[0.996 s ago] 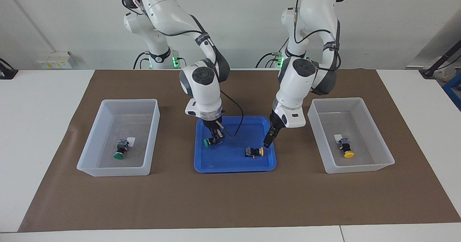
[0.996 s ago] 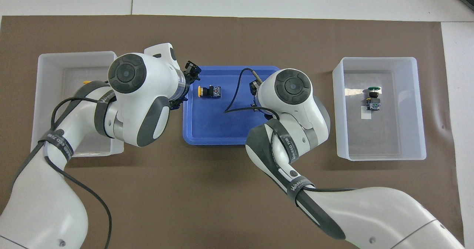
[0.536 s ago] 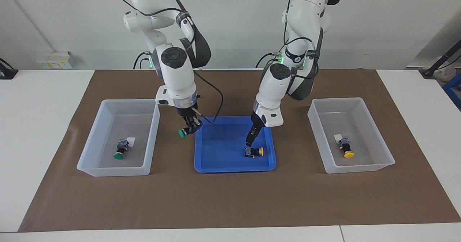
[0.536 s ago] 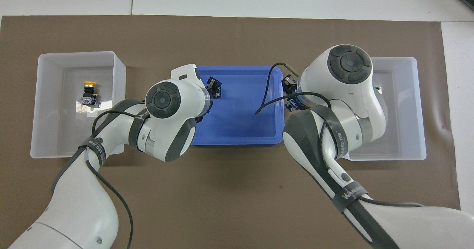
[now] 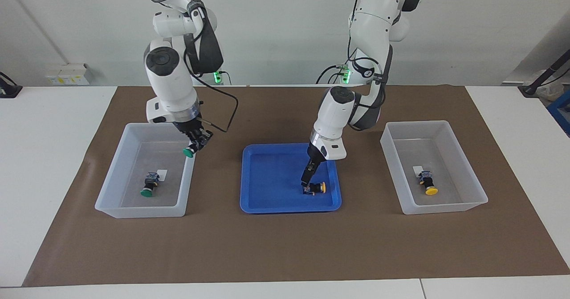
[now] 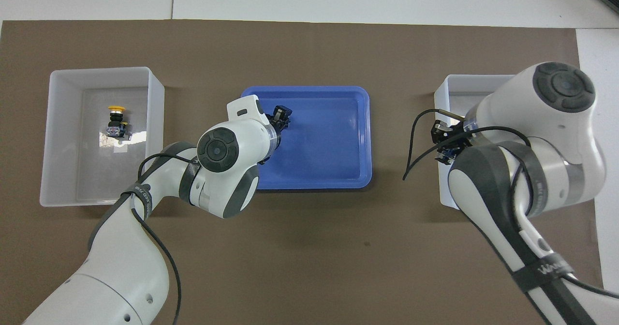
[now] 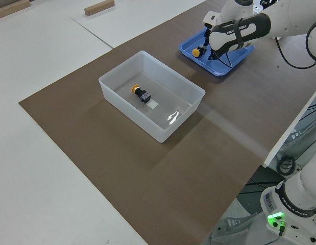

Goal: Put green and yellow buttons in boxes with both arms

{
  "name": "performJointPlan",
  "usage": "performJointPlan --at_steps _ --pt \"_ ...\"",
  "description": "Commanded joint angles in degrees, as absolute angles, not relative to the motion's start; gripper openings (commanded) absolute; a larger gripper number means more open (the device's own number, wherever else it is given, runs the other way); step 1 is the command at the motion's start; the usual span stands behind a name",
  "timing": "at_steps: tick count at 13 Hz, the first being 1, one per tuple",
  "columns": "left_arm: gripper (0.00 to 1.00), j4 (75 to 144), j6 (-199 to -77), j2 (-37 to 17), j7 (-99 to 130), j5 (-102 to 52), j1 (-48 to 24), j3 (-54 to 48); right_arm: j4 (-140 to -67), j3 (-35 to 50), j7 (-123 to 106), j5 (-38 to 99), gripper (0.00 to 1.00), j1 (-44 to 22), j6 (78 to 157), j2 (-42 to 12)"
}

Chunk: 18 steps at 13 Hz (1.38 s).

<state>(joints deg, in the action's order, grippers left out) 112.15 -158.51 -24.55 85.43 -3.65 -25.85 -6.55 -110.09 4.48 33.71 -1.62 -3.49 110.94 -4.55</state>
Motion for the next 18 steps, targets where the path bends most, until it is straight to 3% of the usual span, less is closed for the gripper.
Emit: performJointPlan --at_steps 1,6,11,18 --pt "0.76 114.26 -160.84 -24.61 85.87 -4.39 -26.81 -5.63 -112.41 4.92 17.9 -1.84 0.0 1.39 111.36 -2.99" --pt "0.73 112.25 -161.1 -24.7 86.39 -4.48 -25.84 -5.36 -117.86 4.92 0.83 -1.85 0.0 4.3 118.46 -3.95" --pt "0.79 108.99 -161.1 -26.1 87.98 -4.48 -25.14 -5.19 -118.47 5.01 -6.42 -1.85 0.0 6.85 124.35 -8.43" --pt "0.79 112.15 -165.06 -26.19 88.94 -4.39 -24.61 -5.1 -119.97 5.01 -8.52 -1.93 0.01 6.41 129.2 -11.86"
